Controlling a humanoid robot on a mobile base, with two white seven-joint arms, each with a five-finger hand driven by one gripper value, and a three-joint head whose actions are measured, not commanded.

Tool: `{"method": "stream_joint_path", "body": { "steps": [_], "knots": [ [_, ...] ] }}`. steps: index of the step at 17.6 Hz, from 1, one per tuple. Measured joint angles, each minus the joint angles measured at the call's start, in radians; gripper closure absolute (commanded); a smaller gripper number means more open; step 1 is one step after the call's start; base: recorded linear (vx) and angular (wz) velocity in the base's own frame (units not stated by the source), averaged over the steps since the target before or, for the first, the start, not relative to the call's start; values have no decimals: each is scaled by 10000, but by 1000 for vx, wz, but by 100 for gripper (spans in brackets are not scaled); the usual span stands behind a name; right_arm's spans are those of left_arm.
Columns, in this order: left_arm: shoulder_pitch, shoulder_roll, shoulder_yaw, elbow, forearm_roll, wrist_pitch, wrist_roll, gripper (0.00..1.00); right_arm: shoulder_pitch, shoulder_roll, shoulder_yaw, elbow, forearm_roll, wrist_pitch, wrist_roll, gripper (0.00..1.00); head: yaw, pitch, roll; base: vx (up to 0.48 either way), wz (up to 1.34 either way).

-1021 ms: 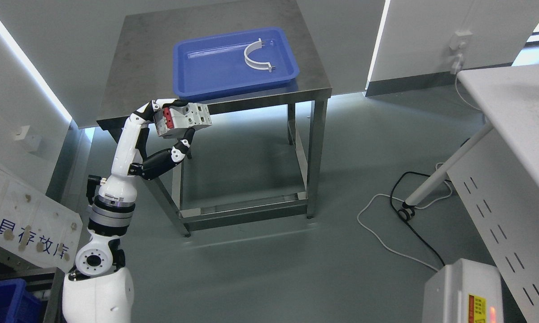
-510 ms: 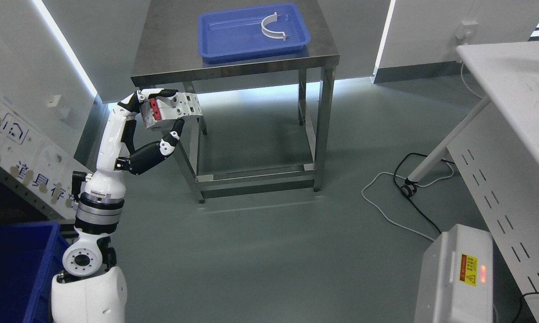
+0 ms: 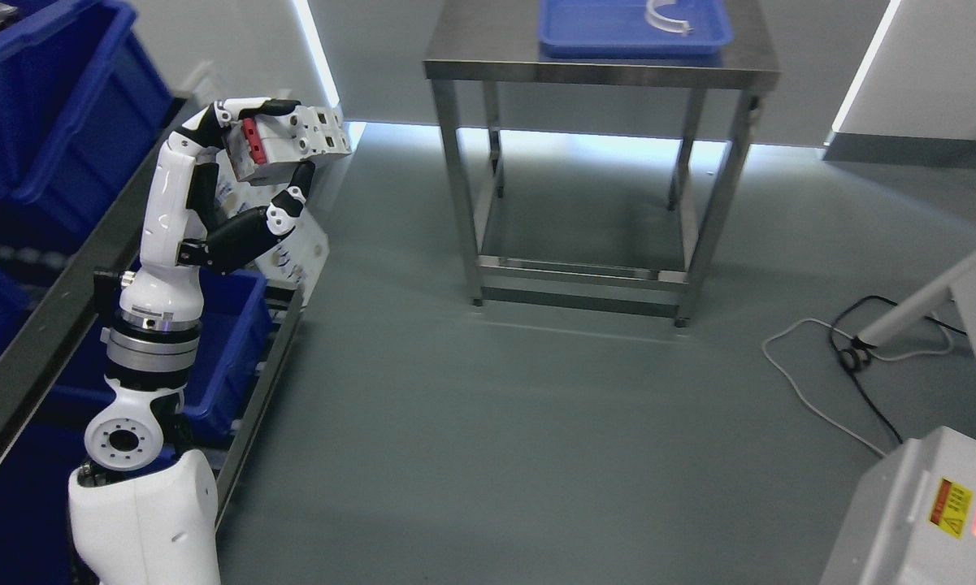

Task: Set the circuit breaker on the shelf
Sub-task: 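Hold the breaker raised in the left hand while turning toward the bin shelf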

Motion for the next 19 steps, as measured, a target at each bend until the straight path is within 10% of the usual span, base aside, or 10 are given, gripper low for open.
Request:
{"method": "stream_joint_path", "body": {
  "steps": [19],
  "knots": [
    [-1888,542,18,-258,-1012,1524,-501,81,-2,0,0,0,0,0,0,0,0,-2,0,-81,836]
  ]
}}
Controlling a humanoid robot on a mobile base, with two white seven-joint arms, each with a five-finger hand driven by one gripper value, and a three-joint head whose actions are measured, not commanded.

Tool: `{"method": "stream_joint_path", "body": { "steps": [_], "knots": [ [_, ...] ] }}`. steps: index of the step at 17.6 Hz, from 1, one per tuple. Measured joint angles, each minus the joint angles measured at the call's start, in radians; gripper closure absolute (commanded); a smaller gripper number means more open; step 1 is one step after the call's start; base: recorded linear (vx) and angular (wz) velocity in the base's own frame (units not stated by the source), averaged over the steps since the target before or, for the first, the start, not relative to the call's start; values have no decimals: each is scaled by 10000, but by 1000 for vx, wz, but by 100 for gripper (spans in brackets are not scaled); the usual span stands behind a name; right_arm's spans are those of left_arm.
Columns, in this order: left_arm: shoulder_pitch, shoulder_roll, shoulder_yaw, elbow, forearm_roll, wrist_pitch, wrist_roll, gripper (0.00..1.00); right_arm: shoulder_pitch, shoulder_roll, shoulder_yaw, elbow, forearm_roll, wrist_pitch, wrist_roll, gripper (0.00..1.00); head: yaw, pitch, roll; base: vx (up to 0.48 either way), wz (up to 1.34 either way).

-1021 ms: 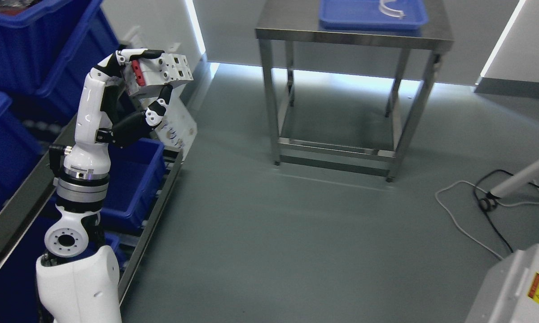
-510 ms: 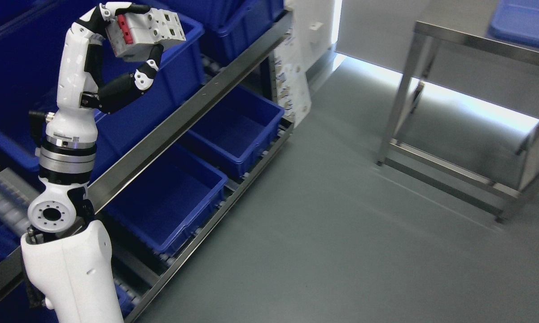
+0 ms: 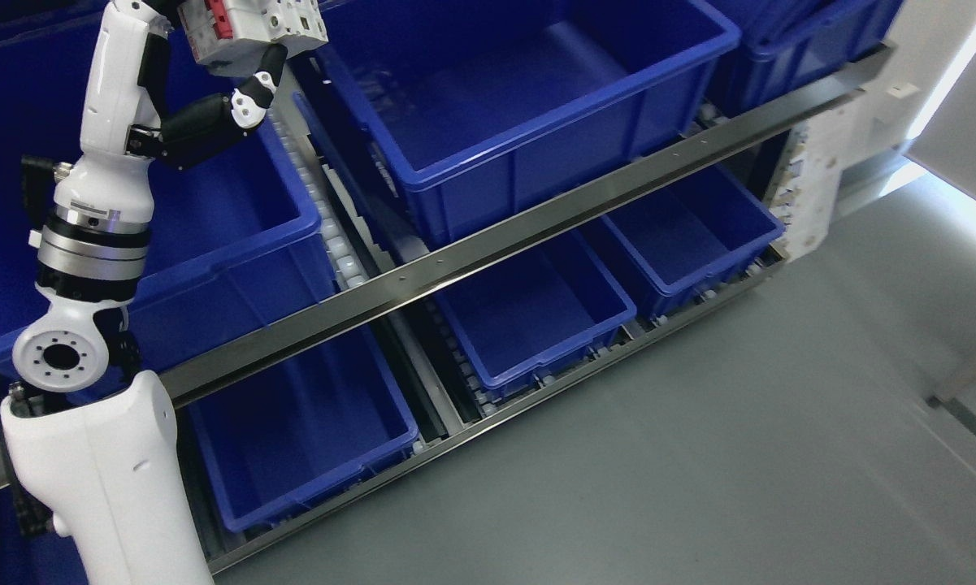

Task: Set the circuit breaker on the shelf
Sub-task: 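Hold the breaker raised in the left hand while turning toward the bin shelf, then lower the left hand with the breaker into the upper blue bin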

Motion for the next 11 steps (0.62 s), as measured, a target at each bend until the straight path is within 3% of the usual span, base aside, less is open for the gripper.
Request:
{"method": "stream_joint_path", "body": {
  "steps": [11],
  "knots": [
    [-1058,809,-156,1664,-2093,127,-1104,83,0,0,0,0,0,0,0,0,0,0,0,104,402]
  ]
}}
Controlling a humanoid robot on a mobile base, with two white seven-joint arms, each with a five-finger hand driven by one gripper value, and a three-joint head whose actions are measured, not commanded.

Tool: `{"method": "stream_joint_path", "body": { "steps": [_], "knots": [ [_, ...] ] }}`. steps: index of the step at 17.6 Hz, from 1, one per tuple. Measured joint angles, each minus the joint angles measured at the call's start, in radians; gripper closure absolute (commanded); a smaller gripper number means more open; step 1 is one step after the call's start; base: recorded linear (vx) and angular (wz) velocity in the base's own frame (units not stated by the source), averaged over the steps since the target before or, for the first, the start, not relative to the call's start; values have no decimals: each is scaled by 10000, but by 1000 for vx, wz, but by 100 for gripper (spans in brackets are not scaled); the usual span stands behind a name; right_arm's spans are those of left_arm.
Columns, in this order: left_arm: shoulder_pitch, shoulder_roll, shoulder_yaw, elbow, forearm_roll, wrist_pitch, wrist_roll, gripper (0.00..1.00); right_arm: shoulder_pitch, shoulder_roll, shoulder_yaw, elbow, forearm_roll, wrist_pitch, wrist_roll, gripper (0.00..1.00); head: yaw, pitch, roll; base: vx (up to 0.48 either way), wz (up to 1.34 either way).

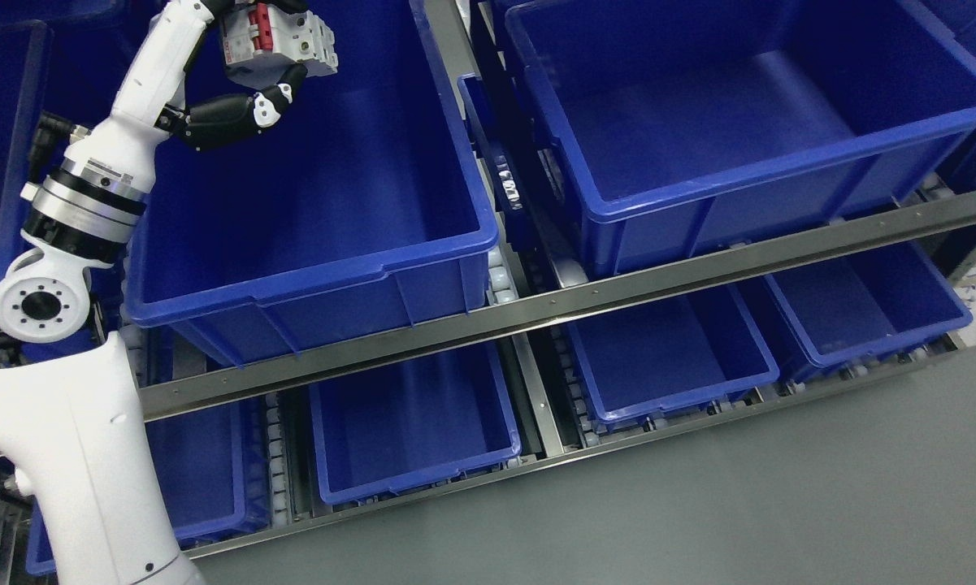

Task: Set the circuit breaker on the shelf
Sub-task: 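Lower the left hand with the breaker into the upper blue bin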

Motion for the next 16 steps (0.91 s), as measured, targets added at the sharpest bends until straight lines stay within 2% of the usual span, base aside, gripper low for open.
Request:
{"method": "stream_joint_path", "body": {
  "steps": [8,13,16],
  "knots": [
    [-1955,460,-890,2837,-1137,5,-181,83,1,0,0,0,0,0,0,0,0,-1,0,84,114],
    [-3286,575,-1830,5435,-2178,-19,-205,83,2,0,0,0,0,0,0,0,0,-1,0,20,11],
    [-3626,542,-2178,6564,-2562,-41,-145,82,2,0,0,0,0,0,0,0,0,-1,0,-5,0]
  ]
}}
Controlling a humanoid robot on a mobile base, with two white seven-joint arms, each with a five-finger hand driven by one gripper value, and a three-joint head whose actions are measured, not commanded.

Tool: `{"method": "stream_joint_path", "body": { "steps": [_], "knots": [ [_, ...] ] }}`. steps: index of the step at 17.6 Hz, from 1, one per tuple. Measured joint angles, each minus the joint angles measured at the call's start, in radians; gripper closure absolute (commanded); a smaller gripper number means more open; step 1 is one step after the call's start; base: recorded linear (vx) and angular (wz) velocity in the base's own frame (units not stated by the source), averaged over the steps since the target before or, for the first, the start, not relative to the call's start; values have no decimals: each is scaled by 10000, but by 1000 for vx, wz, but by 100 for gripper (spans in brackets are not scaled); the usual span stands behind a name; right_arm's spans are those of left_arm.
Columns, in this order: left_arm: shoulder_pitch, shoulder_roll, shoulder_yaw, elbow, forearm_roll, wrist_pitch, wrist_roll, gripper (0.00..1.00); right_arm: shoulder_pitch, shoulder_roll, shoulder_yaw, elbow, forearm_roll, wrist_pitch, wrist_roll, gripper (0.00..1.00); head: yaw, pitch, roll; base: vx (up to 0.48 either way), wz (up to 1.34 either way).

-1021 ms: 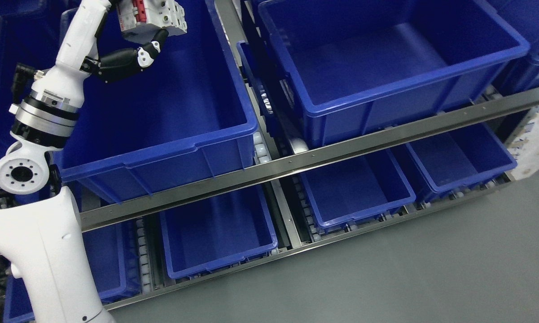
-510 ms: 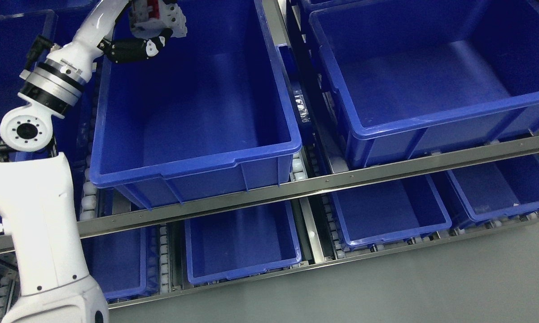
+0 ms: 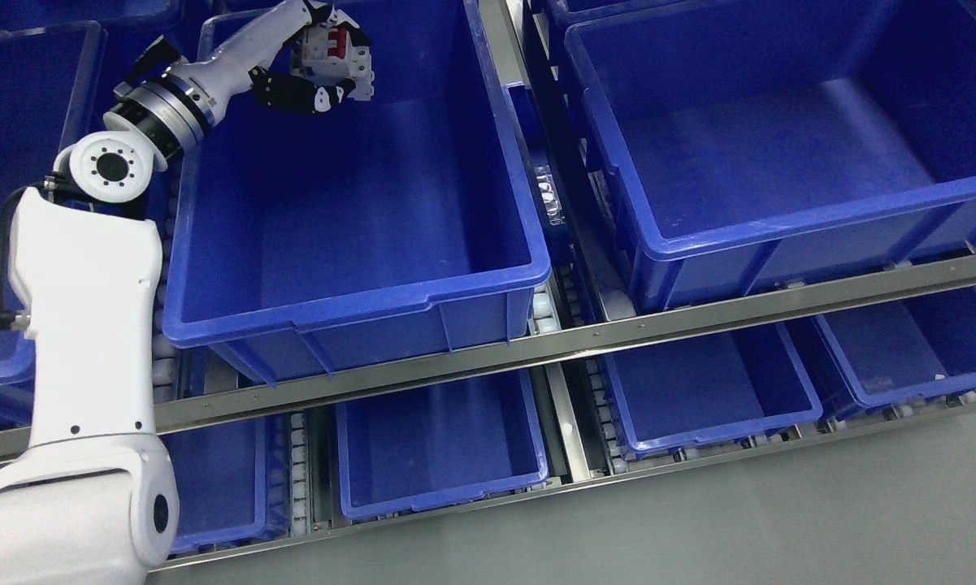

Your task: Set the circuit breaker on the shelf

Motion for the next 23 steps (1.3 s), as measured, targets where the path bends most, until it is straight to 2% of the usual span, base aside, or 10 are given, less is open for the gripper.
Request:
{"method": "stream_joint_path", "body": {
  "steps": [4,7,13,16,23],
  "knots": [
    [-190,-92,-325,1041,-250,76,44,81,0,0,0,0,0,0,0,0,0,-1,0,0,0],
    [-274,-187,-510,1617,-346,247,67,75,0,0,0,0,0,0,0,0,0,-1,0,0,0],
    [-387,-379,-816,2308,-424,954,312,46,0,0,0,0,0,0,0,0,0,-2,0,0,0],
    [-485,-429,-937,2524,-438,1115,471,39,0,0,0,0,0,0,0,0,0,-1,0,0,0],
    [-864,-467,-1106,2829,-451,1201,508,14,0,0,0,0,0,0,0,0,0,-1,0,0,0]
  ]
}}
